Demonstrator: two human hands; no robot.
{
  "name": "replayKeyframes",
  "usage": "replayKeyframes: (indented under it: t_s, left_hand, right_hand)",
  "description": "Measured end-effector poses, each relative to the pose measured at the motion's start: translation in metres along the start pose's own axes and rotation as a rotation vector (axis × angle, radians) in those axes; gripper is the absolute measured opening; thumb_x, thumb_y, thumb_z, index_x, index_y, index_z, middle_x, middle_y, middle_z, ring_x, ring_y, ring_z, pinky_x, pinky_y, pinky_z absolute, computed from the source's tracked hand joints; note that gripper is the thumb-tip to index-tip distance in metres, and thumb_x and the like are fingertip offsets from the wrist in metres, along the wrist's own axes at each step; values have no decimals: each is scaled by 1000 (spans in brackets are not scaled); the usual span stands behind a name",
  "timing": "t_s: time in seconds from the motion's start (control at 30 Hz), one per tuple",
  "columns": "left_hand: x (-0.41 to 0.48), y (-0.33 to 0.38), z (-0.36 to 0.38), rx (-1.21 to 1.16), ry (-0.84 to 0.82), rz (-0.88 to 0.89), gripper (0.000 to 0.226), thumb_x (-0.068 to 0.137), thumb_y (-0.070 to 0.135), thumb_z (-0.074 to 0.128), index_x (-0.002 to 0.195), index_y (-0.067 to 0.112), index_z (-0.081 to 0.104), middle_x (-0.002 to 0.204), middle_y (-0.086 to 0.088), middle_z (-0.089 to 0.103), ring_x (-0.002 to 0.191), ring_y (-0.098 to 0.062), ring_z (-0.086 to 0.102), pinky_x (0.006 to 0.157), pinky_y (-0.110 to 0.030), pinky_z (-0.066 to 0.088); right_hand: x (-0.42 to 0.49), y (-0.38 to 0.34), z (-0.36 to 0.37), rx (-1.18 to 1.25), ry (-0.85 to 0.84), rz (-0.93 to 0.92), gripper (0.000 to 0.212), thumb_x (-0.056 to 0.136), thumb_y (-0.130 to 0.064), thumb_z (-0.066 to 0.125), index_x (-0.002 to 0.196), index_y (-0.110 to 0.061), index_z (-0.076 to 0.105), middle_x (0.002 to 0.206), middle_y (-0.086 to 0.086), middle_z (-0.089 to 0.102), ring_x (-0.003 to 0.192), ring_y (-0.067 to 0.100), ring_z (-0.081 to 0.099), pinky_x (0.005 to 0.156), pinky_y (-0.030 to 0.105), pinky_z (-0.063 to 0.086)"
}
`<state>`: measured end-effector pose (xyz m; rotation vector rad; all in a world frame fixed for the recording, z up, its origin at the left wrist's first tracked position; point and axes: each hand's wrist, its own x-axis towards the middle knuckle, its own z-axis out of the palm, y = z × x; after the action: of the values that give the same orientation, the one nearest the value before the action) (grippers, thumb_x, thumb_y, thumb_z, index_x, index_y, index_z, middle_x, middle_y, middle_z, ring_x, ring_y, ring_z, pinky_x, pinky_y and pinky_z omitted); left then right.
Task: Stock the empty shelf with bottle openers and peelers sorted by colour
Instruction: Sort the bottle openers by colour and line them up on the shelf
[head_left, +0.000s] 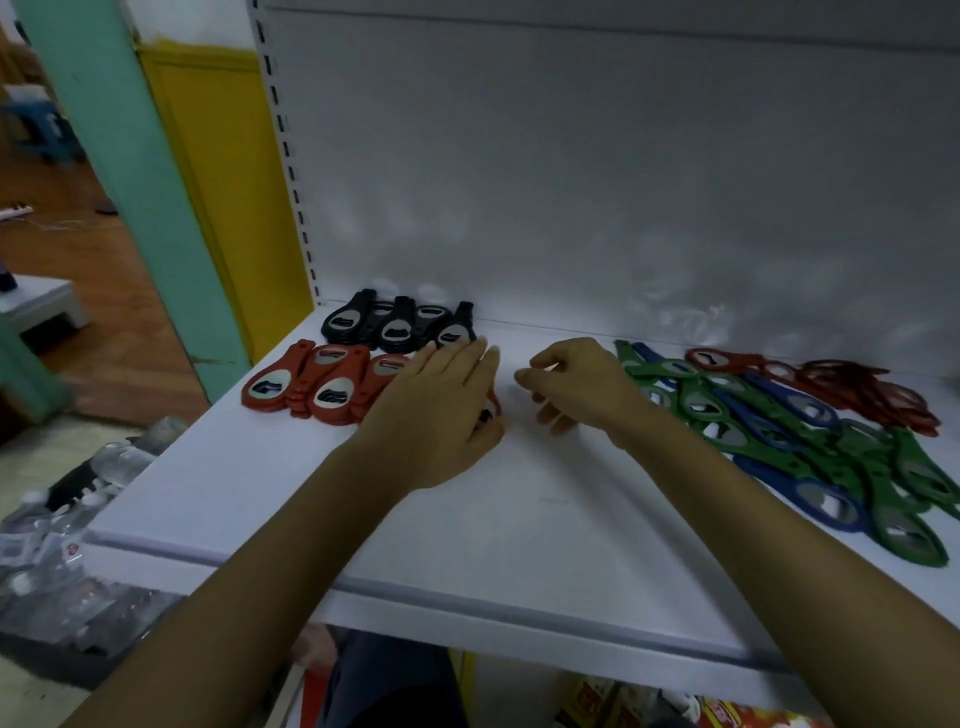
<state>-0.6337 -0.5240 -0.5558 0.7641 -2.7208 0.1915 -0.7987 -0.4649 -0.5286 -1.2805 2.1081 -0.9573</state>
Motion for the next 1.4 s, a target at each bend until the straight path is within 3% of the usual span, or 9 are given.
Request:
replayKeyframes:
  t_s: [0.13,0.37,0.5,0.73,0.93,1.1,1.2,1.3,1.4]
  left_hand:
    - [47,60,10,-148,106,47,65,98,40,33,150,9,8,157,-8,16,144,-23,14,118,-37,12]
    - [141,183,53,-409,153,98,48,98,35,38,142,15,37,144,-3,44,132,-19,38,111,-34,28]
    - [147,186,65,-540,368,83,21,91,26,50,94,16,68,87,3,68,78,-15,60,65,-29,52]
    - [148,176,67,-682,392,-74,21,97,25,42,92,19,62,67,11,55,55,-5,47,47,-12,29]
    - [149,175,67,-838,415,-132,28,99,31,35,105,21,60,71,8,64,55,-4,55,48,-10,34]
    - [152,175,72,-1000,415,-193,22,97,29,40,95,20,60,66,7,65,51,-8,60,50,-34,53]
    - [154,172,72,-1185,392,-279,21,97,33,38,89,29,57,65,7,66,48,-6,60,49,-30,53]
    - [153,176,67,-1428,344,-367,26,94,48,30,88,48,55,71,8,69,53,-9,64,50,-22,53]
    - [152,177,64,-1493,262,-421,42,82,69,23,88,56,62,79,10,72,68,-9,69,61,-26,58]
  right_hand:
    - [-8,35,-55,-63,237,-23,23,91,-21,59,84,-2,70,79,15,71,68,30,68,66,44,58]
    - [-54,124,-147,-385,505,26,18,93,-14,53,86,-11,69,84,7,70,73,25,62,67,35,50]
    - [-55,150,-160,-433,569,78,17,93,-19,55,87,-18,71,82,3,71,65,15,57,57,23,39]
    - [24,129,-143,-658,491,-39,27,93,-32,51,103,-14,69,103,7,69,92,27,63,84,39,49]
    - [61,127,-134,-832,283,170,19,91,-24,46,77,-12,48,90,11,62,83,29,61,64,32,41]
    - [58,123,-135,-1102,247,-37,18,94,-18,44,89,-9,59,93,10,65,75,26,57,61,33,36]
    - [44,128,-146,-1159,468,-130,21,100,-17,38,99,-8,57,88,10,66,75,30,63,58,32,35]
    - [25,130,-156,-881,760,-314,26,103,-20,40,98,-8,63,72,10,65,58,26,60,52,32,45]
    - [9,125,-142,-558,729,-666,24,94,-8,51,111,-5,67,91,12,73,68,23,69,64,33,58]
